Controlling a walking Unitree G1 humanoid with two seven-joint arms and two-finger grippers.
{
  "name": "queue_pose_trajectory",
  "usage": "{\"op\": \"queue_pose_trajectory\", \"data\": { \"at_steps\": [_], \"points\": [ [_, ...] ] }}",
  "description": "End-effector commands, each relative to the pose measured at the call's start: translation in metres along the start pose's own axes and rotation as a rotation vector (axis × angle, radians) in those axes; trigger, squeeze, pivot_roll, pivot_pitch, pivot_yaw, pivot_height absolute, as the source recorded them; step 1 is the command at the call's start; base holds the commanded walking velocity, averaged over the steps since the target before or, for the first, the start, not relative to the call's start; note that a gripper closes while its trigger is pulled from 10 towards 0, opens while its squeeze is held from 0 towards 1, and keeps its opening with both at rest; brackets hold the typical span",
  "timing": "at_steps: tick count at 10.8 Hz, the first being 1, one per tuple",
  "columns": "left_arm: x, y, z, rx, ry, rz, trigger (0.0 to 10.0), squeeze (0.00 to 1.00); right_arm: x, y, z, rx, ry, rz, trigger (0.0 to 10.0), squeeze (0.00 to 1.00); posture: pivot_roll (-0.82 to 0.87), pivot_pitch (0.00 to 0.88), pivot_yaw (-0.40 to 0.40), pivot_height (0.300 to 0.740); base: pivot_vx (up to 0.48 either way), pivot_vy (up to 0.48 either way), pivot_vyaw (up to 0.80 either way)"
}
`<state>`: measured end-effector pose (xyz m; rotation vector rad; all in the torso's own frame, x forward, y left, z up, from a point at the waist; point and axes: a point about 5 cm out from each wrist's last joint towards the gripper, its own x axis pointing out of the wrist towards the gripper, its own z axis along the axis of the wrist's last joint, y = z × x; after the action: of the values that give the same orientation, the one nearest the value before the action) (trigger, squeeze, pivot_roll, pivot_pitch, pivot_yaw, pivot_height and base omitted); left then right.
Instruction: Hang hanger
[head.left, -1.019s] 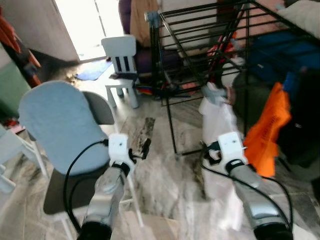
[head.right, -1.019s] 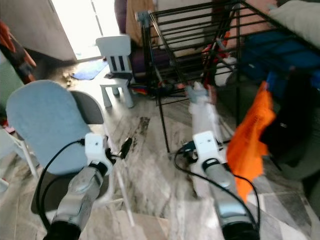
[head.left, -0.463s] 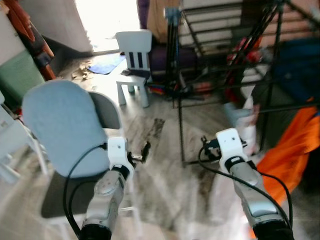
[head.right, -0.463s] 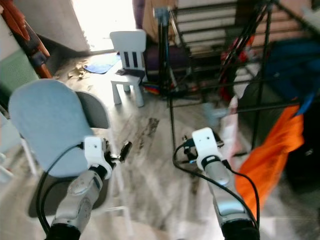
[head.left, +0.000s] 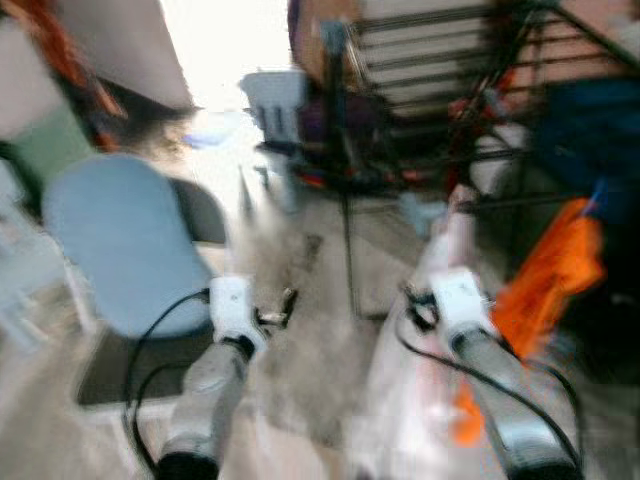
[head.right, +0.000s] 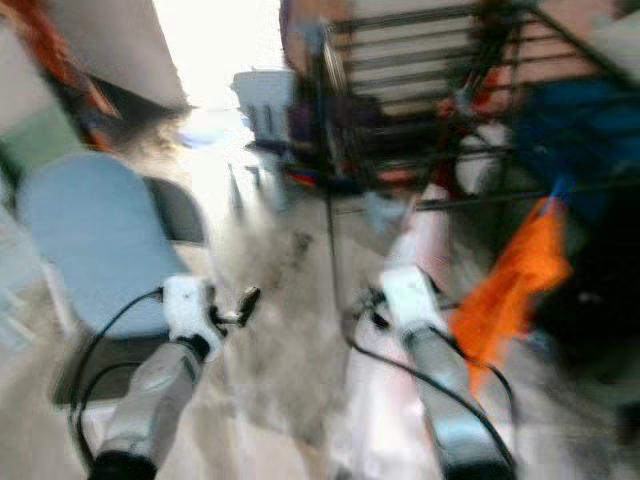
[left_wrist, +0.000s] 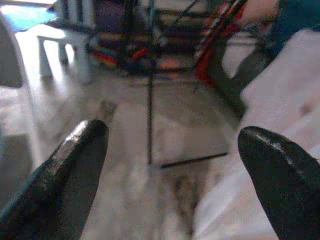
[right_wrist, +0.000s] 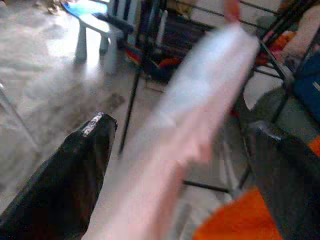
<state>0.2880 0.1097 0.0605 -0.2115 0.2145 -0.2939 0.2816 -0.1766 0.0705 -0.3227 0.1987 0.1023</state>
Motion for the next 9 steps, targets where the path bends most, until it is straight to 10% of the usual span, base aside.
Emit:
{"op": "queue_pose_trajectory", "data": {
  "at_steps": [1,9],
  "points": [
    [-0.003,0.009,-0.001,0.004,0.013,0.018,10.0,0.0,0.003,0.006,0.013,0.005,-0.044,0.016,10.0,0.61,-0.24,0.0,0.101,0.74,0.0,0.0,0.0],
    [-0.003,0.004,0.0,-0.014,0.03,-0.022,10.0,0.0,0.02,0.002,-0.002,-0.002,0.14,-0.002,10.0,0.36,-0.23,0.0,0.091,0.74,0.0,0.0,0.0]
  ]
}}
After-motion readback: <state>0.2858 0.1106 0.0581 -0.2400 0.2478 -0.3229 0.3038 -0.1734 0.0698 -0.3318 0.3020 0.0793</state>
